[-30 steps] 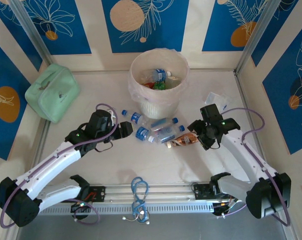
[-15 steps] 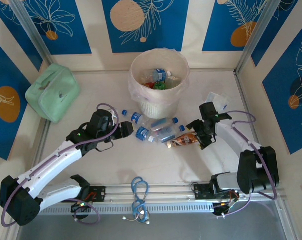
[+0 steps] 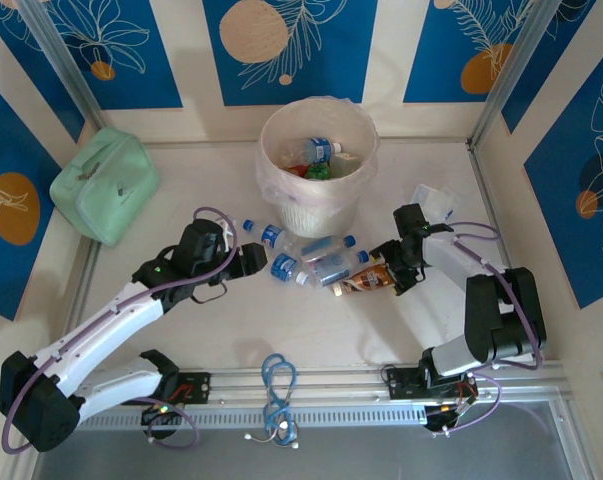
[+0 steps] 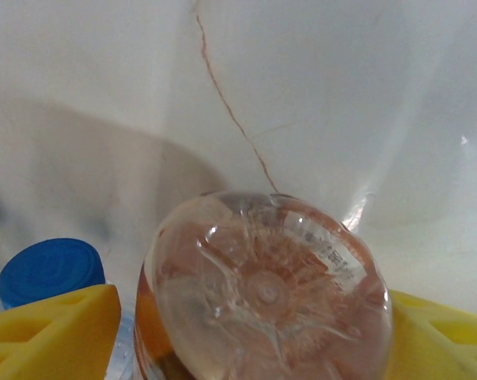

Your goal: Put the plastic bottles in the bin

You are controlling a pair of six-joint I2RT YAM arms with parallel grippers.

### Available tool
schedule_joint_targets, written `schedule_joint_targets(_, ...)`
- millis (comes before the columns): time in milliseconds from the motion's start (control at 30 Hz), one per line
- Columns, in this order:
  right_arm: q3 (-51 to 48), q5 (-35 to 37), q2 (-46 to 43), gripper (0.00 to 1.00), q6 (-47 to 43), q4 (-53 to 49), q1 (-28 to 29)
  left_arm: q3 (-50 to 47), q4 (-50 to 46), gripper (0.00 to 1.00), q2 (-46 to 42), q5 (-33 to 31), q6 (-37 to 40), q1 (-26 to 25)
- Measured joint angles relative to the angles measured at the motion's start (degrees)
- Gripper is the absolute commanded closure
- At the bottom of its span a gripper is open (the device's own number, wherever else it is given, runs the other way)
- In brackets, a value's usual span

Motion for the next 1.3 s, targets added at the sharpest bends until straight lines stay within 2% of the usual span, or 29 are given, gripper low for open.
schedule_joint_targets(367,-0.90,0.07,0.70,0.37,-0.66,2.45,-0.26,0.00,0.13,0.25,0.07,0.04,0.00,0.00)
schedule_joint_targets(700,-2.21,0.35,-1.53,0.43,-1.92,2.54,-0.26,0.00,0.13,0.25,0.07,0.07,0.00,0.00)
schedule_joint_targets(1033,-4.22,0.72,-17.94,0.44,-5.64,1.84,0.59,0.00,0.42,0.22,0.07,2.10,0.13,0.00)
schedule_joint_targets(1300,-4.70,0.37,-34.29,0.45,-7.78,-0.42,6.01,0.02,6.84,0.17,0.87,9.90,0.24,-0.20)
